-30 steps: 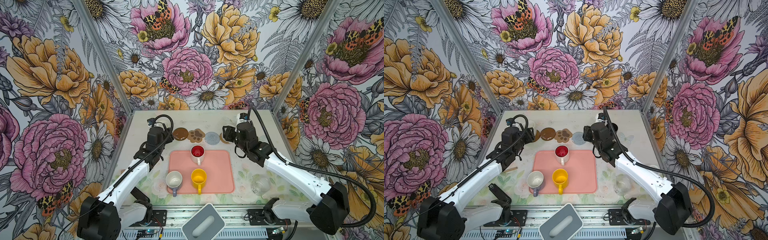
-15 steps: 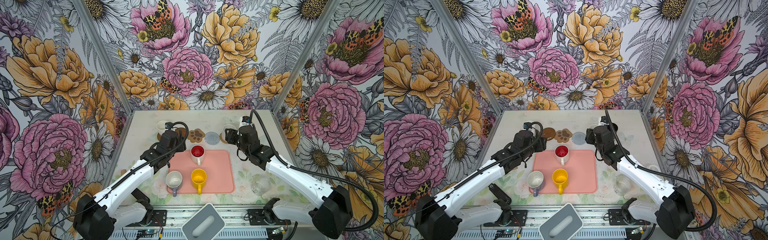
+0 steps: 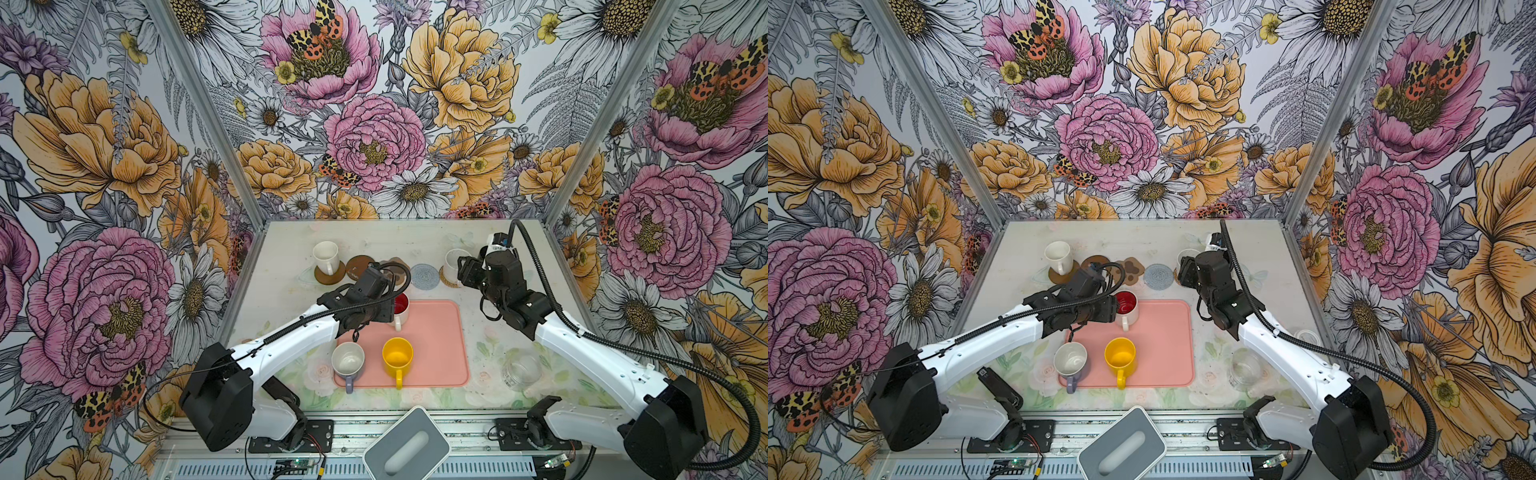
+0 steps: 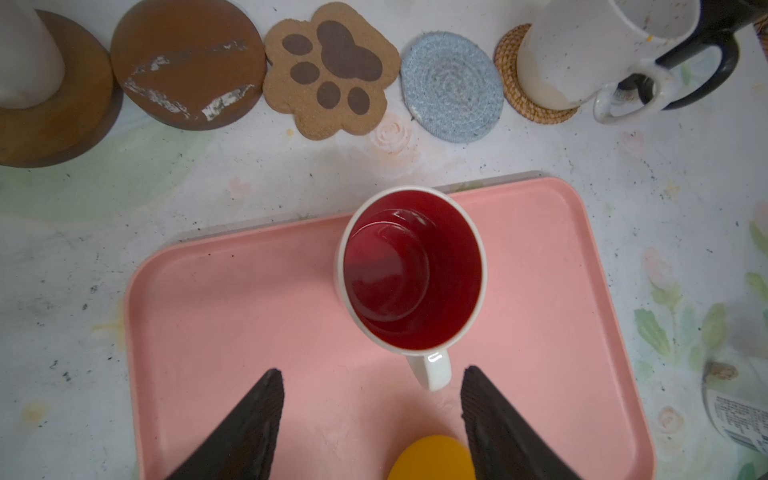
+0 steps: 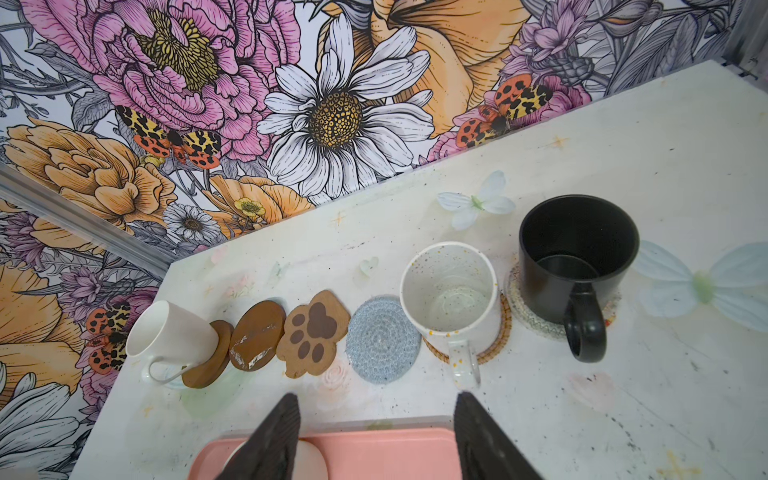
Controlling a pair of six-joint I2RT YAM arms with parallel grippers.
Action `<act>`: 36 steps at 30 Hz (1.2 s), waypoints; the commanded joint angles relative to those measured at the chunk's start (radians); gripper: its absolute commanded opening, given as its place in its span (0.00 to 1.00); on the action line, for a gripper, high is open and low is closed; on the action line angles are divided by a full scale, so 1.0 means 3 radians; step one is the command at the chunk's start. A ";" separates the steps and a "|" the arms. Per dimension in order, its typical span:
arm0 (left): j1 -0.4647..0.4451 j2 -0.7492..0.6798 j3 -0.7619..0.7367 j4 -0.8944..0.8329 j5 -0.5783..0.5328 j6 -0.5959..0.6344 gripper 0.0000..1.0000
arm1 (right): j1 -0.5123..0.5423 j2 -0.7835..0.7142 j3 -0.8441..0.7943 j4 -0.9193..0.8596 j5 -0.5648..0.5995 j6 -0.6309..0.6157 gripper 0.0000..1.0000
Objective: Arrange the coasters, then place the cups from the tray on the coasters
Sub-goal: 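Move the left gripper over the red-lined white mug on the pink tray, then lower the left gripper into the red-lined mug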
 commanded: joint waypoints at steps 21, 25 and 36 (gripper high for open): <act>-0.0300 0.0463 0.0295 -0.0214 0.0026 -0.0131 0.70 | -0.0065 0.0113 0.0004 0.0049 -0.0095 -0.0047 0.62; -0.0334 0.0608 0.0376 -0.0211 0.0030 -0.0106 0.70 | -0.0075 0.0135 0.0013 0.0049 -0.0119 -0.0046 0.62; -0.0344 0.0969 0.0511 -0.0214 -0.0059 -0.0105 0.65 | -0.0110 0.0175 0.0001 0.0049 -0.0127 -0.0028 0.63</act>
